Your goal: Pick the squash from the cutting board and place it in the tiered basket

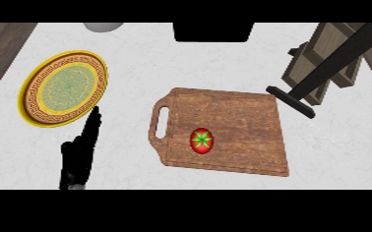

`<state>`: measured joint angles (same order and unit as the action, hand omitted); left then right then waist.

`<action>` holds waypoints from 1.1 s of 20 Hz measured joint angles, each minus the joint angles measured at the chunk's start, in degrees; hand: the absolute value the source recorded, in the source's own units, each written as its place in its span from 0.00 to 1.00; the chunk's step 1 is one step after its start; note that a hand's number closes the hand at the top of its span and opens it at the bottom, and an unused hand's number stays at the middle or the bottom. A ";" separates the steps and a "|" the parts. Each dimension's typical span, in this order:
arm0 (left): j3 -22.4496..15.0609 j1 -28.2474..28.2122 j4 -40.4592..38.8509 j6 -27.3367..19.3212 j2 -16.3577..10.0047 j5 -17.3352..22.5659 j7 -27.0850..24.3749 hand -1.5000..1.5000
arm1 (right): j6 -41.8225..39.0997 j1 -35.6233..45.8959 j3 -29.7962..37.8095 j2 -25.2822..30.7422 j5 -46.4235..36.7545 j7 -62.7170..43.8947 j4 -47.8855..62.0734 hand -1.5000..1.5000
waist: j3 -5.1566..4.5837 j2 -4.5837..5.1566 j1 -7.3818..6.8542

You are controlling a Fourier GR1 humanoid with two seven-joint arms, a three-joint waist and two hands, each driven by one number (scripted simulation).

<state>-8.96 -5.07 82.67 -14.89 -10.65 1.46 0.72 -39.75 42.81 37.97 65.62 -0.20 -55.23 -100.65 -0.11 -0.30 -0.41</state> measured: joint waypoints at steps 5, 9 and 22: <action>-0.47 1.30 -0.26 0.22 0.60 -0.54 0.69 0.50 | 3.00 6.69 -8.65 4.45 -1.60 -0.47 9.33 1.00 | -0.01 0.40 -1.26; -0.70 1.89 -0.58 0.28 0.93 -1.06 1.17 0.50 | 5.03 12.15 -15.56 4.86 -4.04 0.48 16.11 1.00 | 0.02 0.55 -1.79; -0.24 0.85 0.09 0.71 1.64 -1.55 0.73 0.50 | 12.23 21.28 -29.52 -4.91 -16.08 11.35 33.66 1.00 | 0.18 0.49 -1.30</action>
<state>-9.19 -4.22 82.77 -14.18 -9.01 -0.09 1.44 -27.52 64.10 8.45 60.70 -16.28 -43.89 -66.98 0.07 0.18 -1.71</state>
